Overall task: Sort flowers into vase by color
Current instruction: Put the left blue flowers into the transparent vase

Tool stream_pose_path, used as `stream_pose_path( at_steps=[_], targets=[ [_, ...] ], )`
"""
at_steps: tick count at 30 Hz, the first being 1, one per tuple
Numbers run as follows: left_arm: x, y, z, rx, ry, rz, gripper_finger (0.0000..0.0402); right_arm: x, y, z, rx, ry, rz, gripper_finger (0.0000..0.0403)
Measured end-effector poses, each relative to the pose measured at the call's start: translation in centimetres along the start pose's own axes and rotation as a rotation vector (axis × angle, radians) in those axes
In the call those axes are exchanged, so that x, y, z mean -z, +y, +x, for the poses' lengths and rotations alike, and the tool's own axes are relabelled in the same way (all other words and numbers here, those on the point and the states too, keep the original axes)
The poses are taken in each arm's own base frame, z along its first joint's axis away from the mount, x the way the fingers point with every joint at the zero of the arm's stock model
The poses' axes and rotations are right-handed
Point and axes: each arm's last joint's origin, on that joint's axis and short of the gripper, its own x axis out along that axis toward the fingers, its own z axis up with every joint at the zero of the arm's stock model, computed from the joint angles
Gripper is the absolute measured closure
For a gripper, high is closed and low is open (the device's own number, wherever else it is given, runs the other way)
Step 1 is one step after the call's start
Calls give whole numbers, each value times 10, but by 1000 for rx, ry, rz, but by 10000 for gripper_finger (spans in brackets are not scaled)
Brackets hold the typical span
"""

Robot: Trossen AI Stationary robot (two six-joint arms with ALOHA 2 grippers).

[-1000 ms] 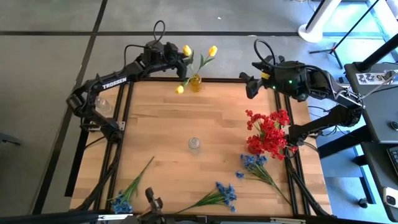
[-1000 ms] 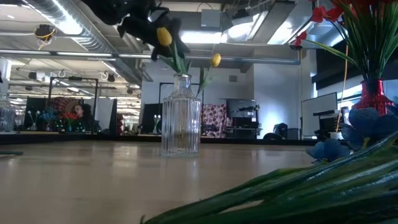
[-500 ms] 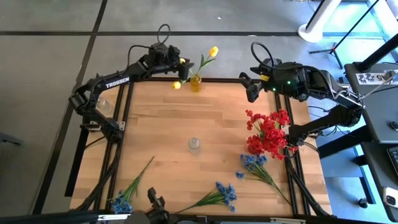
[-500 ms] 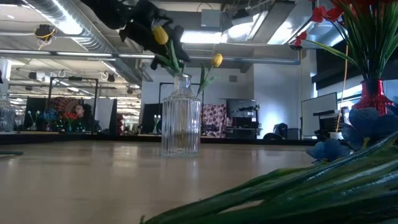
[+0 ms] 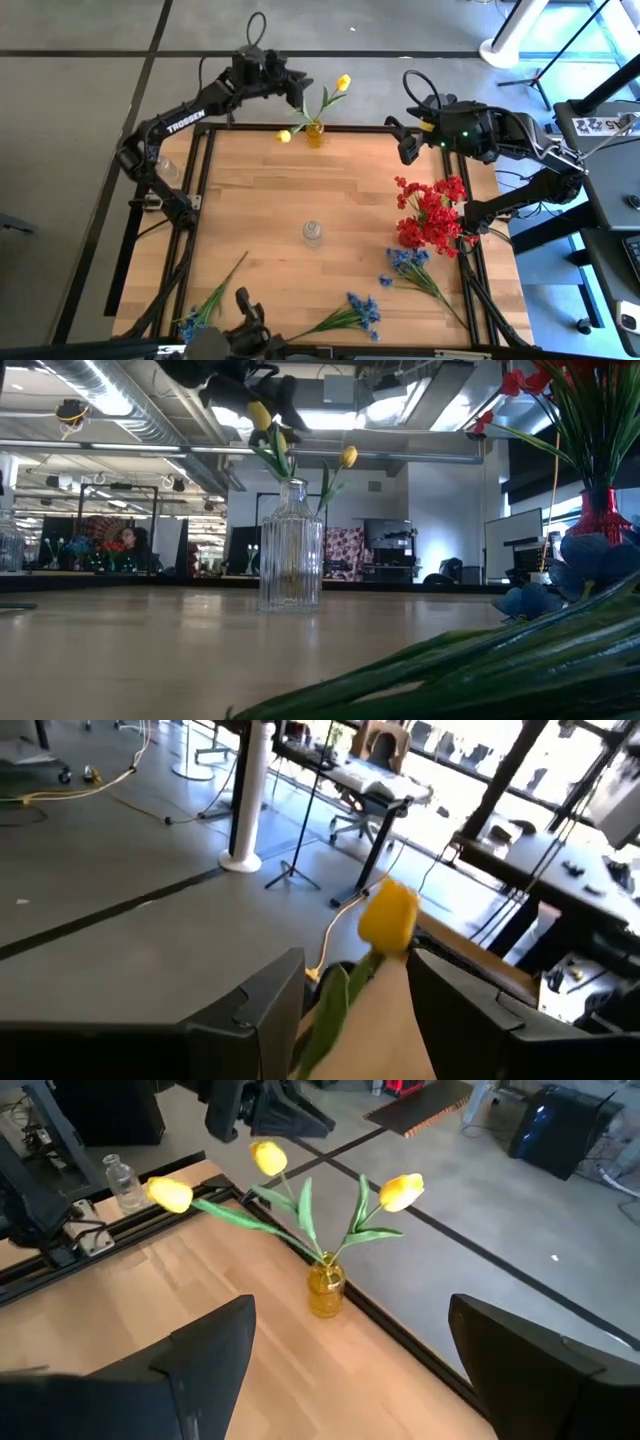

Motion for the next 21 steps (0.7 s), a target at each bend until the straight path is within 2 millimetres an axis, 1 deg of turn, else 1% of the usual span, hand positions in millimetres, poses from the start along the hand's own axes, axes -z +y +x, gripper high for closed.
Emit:
stream_pose_path(
  at_steps=[2, 4, 6, 8, 10, 12, 16, 19, 21],
  targets=[
    [-9, -1, -3, 22, -20, 1, 226, 0, 0, 0, 3, -2, -2, 72],
    [-24, -12, -9, 64, -61, 29, 226, 0, 0, 0, 2, -1, -9, 72],
    [-42, -32, -22, 127, -104, 66, 226, 0, 0, 0, 2, -1, -28, 72],
    [-58, -54, -41, 210, -138, 107, 226, 0, 0, 0, 2, -2, -46, 72],
    [-66, -76, -61, 271, -141, 145, 226, -1, 0, 0, 11, -13, -55, 72],
    [-65, -98, -80, 325, -112, 189, 226, -3, 0, 0, 21, -33, -59, 72],
    [-53, -138, -123, 460, -22, 253, 226, -5, 0, 0, 33, -54, -48, 72],
    [-41, -158, -156, 548, 77, 271, 226, -5, 1, 0, 29, -53, -25, 72],
    [-28, -169, -176, 605, 186, 273, 226, -5, 2, 1, 11, -47, 3, 72]
  ],
)
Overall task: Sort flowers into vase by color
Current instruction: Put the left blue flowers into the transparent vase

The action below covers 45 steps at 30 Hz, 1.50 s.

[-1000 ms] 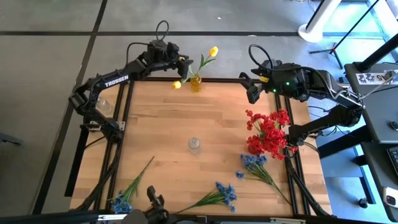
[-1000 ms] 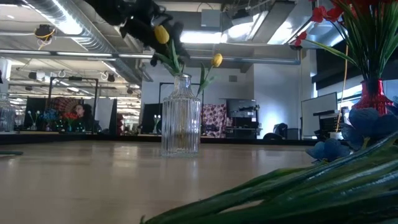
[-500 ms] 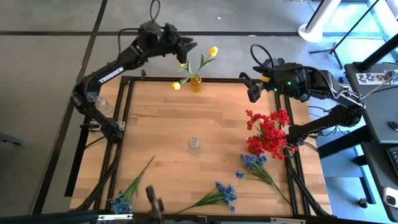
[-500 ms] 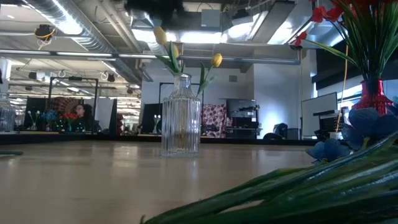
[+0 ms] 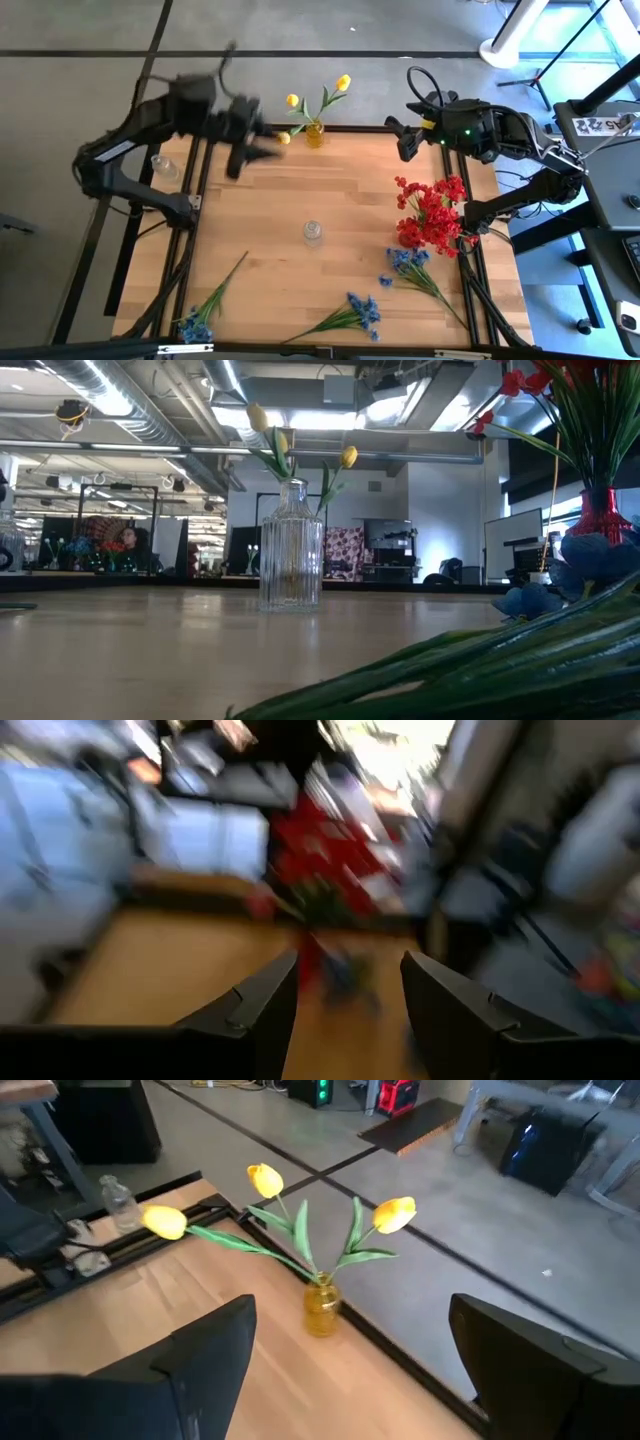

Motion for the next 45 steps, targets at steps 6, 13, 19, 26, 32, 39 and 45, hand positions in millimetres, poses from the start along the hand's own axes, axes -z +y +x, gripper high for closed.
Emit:
stream_pose_path(
  at_steps=[6, 13, 19, 26, 32, 39, 45],
  targets=[
    [39, -52, -13, 101, 347, -174, 226, 0, 4, 5, -17, 11, 46, 72],
    [94, -105, -8, 65, 735, -426, 226, 3, 24, 5, -123, 22, 28, 72],
    [154, -141, 0, -88, 1002, -681, 226, 16, 54, -21, -239, 24, -33, 72],
    [240, -158, 14, -341, 1177, -942, 226, 37, 82, -60, -415, 67, -57, 72],
    [303, -149, 28, -499, 1174, -1137, 226, 50, 97, -80, -464, 78, -58, 72],
    [341, -136, 37, -526, 1159, -1184, 226, 53, 100, -86, -486, 86, -38, 72],
    [364, -130, 46, -583, 1154, -1174, 226, 53, 98, -85, -449, 80, -54, 72]
  ],
)
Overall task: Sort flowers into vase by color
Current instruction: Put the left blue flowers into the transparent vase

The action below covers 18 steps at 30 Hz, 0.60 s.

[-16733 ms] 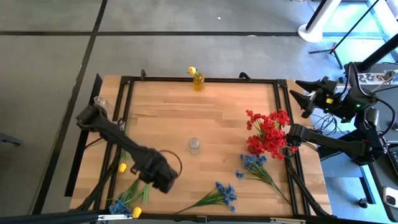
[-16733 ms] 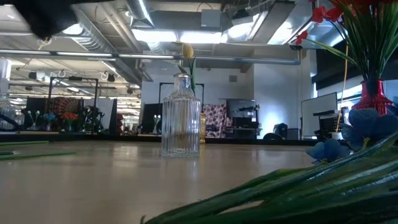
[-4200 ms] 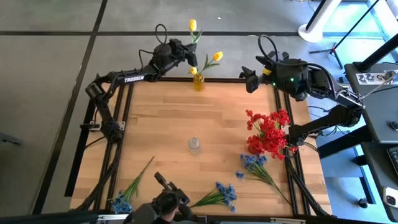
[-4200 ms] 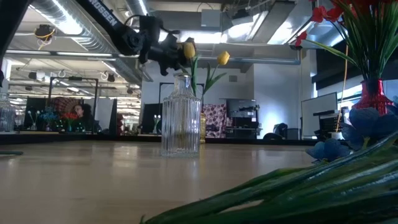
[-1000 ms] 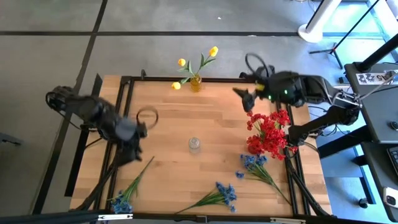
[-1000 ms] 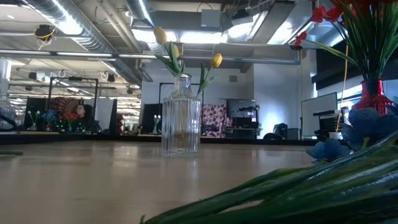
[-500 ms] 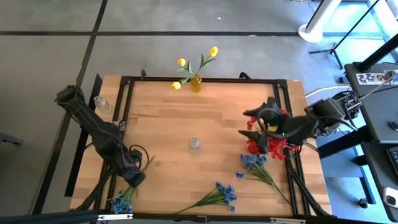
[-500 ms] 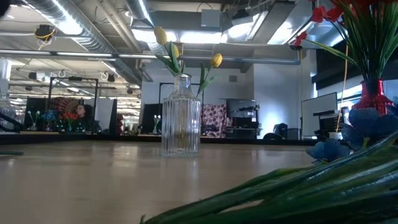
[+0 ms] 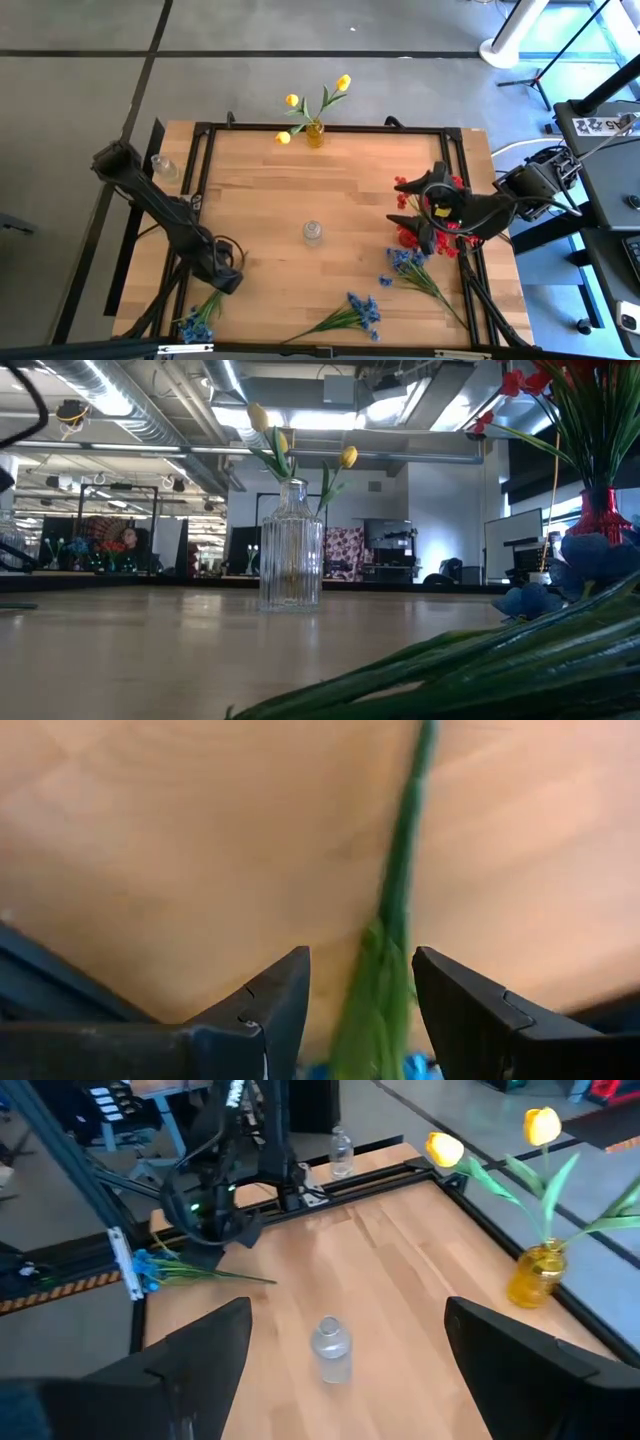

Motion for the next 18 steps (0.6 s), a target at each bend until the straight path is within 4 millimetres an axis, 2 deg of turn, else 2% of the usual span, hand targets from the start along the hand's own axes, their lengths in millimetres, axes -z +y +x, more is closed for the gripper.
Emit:
stream_pose_path(
  at_steps=[5, 9, 15, 18],
  targets=[
    [-3, -4, 20, -58, 0, 39, 236, -1, -9, 4, 49, 18, -9, 72],
    [-3, -8, 28, -71, 13, 63, 276, -4, -19, 5, 84, 26, 0, 72],
    [-1, -10, 21, -57, -34, 92, 377, -7, -31, 4, 107, 30, 16, 72],
    [-1, -13, 4, -59, -139, 105, 387, -8, -33, 0, 107, 20, -2, 72]
  ],
)
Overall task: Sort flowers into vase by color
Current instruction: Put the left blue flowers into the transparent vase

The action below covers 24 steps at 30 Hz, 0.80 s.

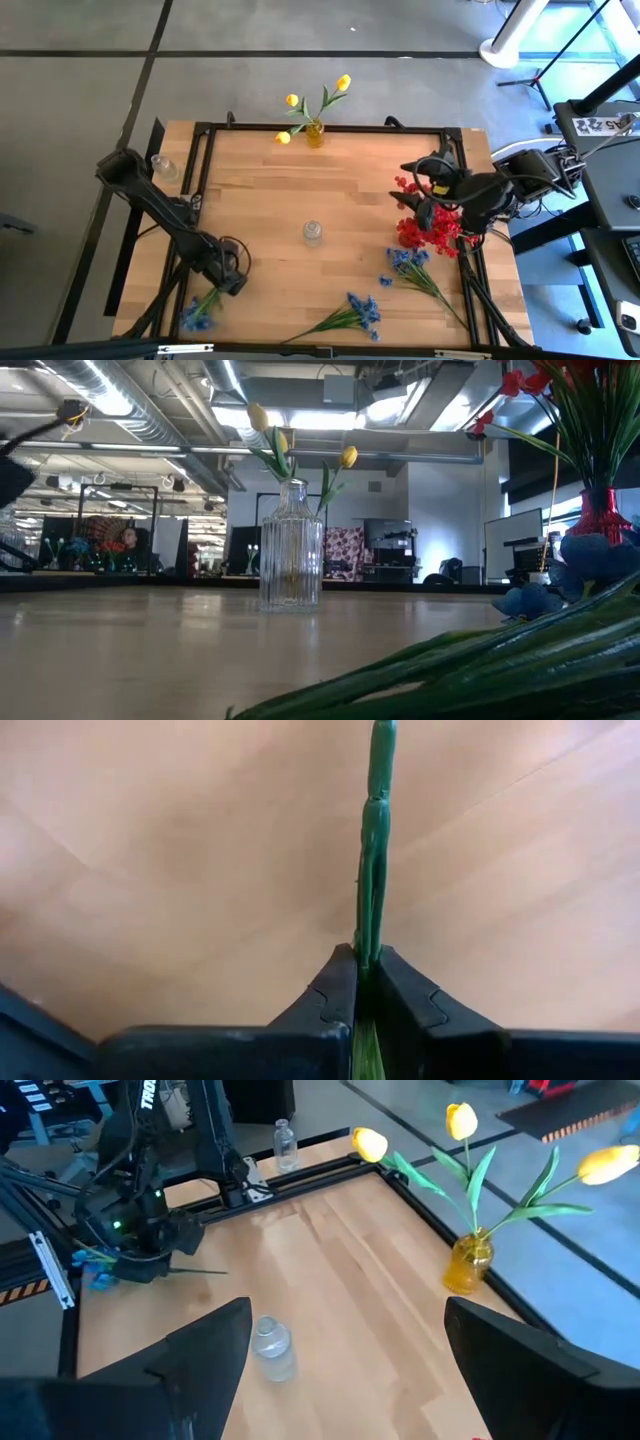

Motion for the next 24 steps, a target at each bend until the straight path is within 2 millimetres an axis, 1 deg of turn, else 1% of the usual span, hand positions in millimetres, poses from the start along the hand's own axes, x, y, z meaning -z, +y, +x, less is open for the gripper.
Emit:
stream_pose_path(
  at_steps=[2, 4, 6, 9, 12, 15, 19, 21, 24],
  targets=[
    [-1, -7, -19, 23, -65, 8, 386, -1, -1, -1, 16, -13, -16, 72],
    [-6, -12, -46, 44, -171, 21, 386, -1, -2, 0, 35, -24, -23, 72],
    [-13, -20, -75, 92, -330, 55, 387, -4, -5, 2, 47, -27, -22, 72],
    [-24, -27, -123, 142, -587, 144, 387, -10, -11, 10, 34, -26, 26, 72],
    [-36, -37, -164, 126, -835, 281, 387, -17, -17, 19, 10, -19, 76, 72],
    [-49, -46, -203, 34, -1049, 456, 388, -23, -24, 28, -6, -15, 128, 72],
    [-71, -57, -244, -203, -1260, 685, 388, -26, -32, 42, -15, 31, 272, 72],
    [-84, -63, -259, -332, -1330, 785, 388, -27, -36, 49, -30, 65, 333, 72],
    [-101, -72, -271, -528, -1384, 959, 389, -29, -39, 58, -53, 100, 405, 72]
  ],
)
